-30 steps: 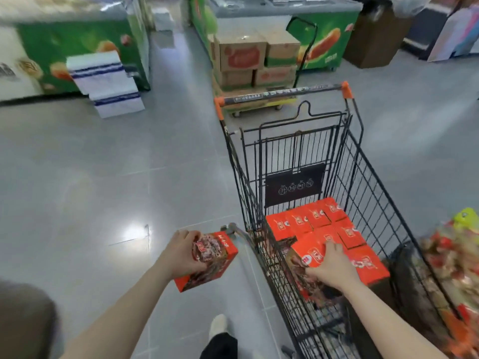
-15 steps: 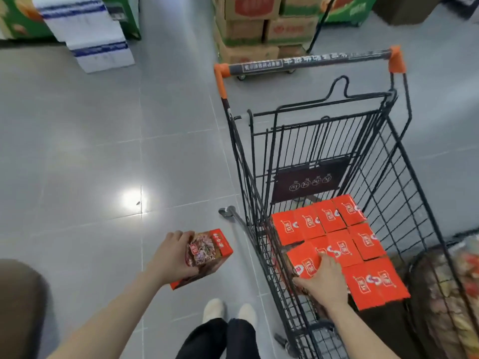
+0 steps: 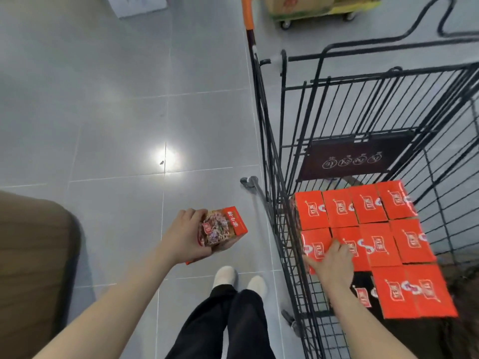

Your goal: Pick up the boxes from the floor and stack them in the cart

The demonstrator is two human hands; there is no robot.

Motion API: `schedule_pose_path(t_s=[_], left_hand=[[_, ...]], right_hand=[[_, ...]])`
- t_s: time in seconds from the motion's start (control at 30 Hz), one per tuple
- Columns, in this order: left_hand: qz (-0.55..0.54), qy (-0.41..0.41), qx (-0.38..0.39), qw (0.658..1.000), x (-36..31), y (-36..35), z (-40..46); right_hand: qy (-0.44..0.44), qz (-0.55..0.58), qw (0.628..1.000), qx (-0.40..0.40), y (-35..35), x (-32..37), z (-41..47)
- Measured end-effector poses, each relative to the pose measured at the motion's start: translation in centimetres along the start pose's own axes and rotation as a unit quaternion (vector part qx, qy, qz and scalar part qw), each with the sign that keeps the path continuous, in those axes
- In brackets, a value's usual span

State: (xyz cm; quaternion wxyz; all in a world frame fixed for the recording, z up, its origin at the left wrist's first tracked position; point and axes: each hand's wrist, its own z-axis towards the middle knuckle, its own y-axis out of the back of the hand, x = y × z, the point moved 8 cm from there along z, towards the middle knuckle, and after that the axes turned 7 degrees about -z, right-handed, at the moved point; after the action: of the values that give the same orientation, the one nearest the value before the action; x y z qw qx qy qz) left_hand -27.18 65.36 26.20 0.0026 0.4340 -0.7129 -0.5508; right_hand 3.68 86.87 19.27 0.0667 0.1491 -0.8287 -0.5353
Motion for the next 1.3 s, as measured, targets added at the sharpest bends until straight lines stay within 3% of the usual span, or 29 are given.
schedule_pose_path(t_s=[0.13,0.27,0.4,0.67,0.9,1.03,1.13,1.3], left_hand=[[-0.015,-0.015,-0.009,1.000,-1.5,2.4,-0.8],[-0.053,-0.033,-0.027,0.998,-3.9,7.4,-1.4],[-0.094,-0.065,-0.065,0.991,-6.7,14.4,-1.4],[-0.117,-0.198,-0.112,0.967,-15.2,25.9,-2.4],[-0.132,-0.275,-0.072,0.950,-19.4,26.7,-3.9],[-0.139,-0.260,-0.051,0.954,-18.7,26.1,-2.7],[-0.157,-0.236,0.014,0.959,-18.4,24.5,-1.5],[-0.172,-0.260,0.055,0.949,-23.3,22.7,-0.2]], right_hand=[[0.039,0.092,0.995,0.028,3.5,0.1,0.0],[0.116,0.159,0.979,-0.043,12.2,2.5,-0.8],[0.221,0.189,0.952,-0.093,21.2,7.9,-3.0],[0.433,0.188,0.877,-0.084,32.0,21.4,-10.8],[0.393,0.201,0.895,-0.065,34.8,20.4,-11.7],[0.329,0.258,0.906,-0.067,35.2,16.0,-11.0],[0.293,0.321,0.900,-0.042,34.8,12.7,-11.2],[0.241,0.337,0.910,-0.026,33.5,8.8,-11.7]])
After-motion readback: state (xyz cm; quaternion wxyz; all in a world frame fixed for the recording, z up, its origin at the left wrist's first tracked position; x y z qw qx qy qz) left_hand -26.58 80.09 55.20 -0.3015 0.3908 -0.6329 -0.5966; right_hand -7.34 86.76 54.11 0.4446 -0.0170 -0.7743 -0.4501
